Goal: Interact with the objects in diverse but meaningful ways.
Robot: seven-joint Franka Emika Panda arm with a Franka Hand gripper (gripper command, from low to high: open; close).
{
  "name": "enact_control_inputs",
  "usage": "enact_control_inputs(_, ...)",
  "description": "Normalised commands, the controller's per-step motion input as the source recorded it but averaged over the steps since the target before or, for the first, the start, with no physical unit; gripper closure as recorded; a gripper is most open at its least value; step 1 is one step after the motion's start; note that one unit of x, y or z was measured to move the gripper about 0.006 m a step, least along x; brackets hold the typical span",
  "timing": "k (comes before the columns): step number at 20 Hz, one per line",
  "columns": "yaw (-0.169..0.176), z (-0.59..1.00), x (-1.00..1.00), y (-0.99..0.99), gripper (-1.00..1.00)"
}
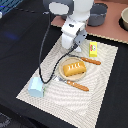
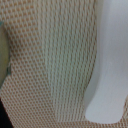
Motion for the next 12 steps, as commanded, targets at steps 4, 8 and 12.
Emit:
enact_control_inputs(4, -0.001, -0.11, -0.02, 0.08, 1.0)
enact_control_inputs(8, 0.0, -0.06, 0.0, 0.06, 1.0)
enact_control_inputs(12, -0.013, 0.1, -0.04, 0.15, 1.0)
